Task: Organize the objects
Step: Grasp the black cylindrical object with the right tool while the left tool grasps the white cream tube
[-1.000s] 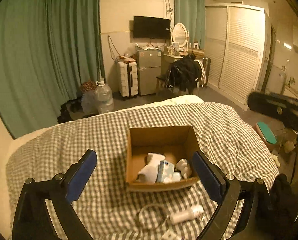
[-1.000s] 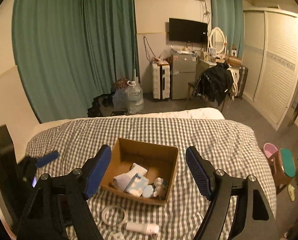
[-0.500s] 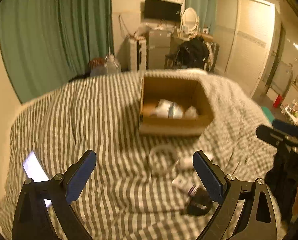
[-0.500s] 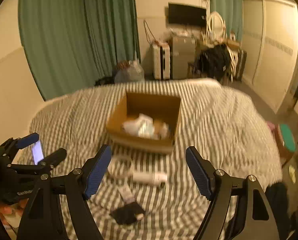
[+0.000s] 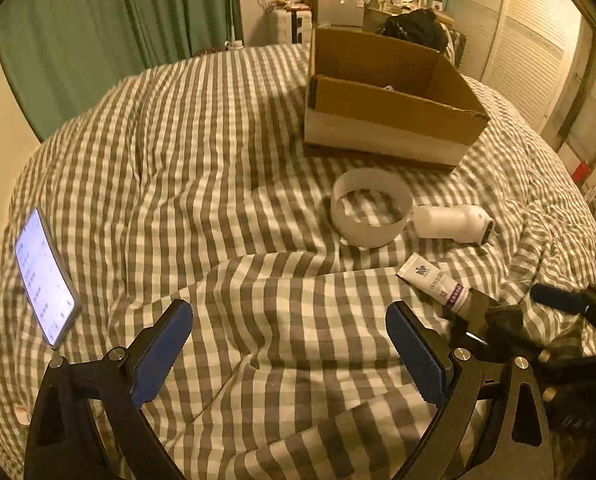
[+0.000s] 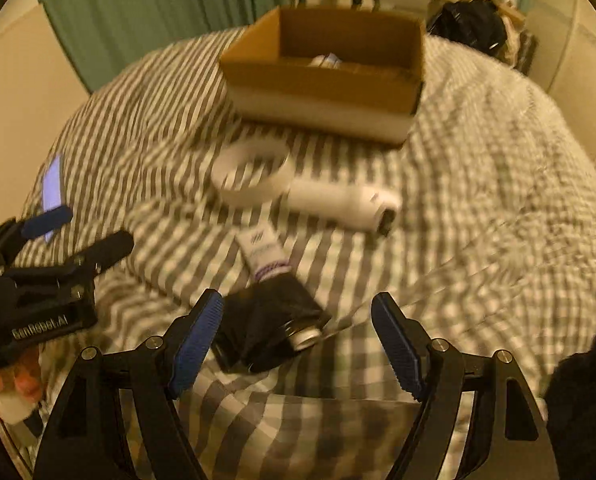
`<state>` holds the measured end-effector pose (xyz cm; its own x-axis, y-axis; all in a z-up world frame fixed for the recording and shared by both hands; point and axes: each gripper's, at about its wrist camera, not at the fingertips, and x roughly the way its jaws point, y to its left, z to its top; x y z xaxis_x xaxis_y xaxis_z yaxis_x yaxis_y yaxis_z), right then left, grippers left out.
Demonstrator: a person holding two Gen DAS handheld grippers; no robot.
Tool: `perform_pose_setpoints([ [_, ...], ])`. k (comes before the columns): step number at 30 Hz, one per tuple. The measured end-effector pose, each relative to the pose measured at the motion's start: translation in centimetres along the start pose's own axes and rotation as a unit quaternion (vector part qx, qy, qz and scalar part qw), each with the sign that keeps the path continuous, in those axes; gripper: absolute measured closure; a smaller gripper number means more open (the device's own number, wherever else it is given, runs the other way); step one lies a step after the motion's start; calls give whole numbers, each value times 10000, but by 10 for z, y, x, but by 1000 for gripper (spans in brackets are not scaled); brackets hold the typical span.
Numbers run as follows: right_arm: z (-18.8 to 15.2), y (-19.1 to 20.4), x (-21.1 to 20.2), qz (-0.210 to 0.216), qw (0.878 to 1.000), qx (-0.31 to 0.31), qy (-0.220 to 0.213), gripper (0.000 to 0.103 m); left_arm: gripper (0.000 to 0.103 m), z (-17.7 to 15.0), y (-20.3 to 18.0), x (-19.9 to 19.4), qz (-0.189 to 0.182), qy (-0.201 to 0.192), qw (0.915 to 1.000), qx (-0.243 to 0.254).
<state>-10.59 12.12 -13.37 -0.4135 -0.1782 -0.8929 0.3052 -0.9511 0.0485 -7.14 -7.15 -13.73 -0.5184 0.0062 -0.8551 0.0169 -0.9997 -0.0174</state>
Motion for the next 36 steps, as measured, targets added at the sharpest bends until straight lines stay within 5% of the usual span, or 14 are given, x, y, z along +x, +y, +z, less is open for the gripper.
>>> perform_pose_setpoints([
  [15,-7,3,56,735,9932,18,906,23,3,2,-3,24,3,323,9994,82],
  [17,-8,3,54,708,9941,28,822,30,3,2,-3,24,22,336,9994,100],
  [28,-3,12,-7,178,9987,-458,106,30,3,5,-23,6,-11,183,9994,294],
  [36,2,-26,-51,-170,9989,-26,-446,30,3,8,-67,2,-273,208,9983,471],
])
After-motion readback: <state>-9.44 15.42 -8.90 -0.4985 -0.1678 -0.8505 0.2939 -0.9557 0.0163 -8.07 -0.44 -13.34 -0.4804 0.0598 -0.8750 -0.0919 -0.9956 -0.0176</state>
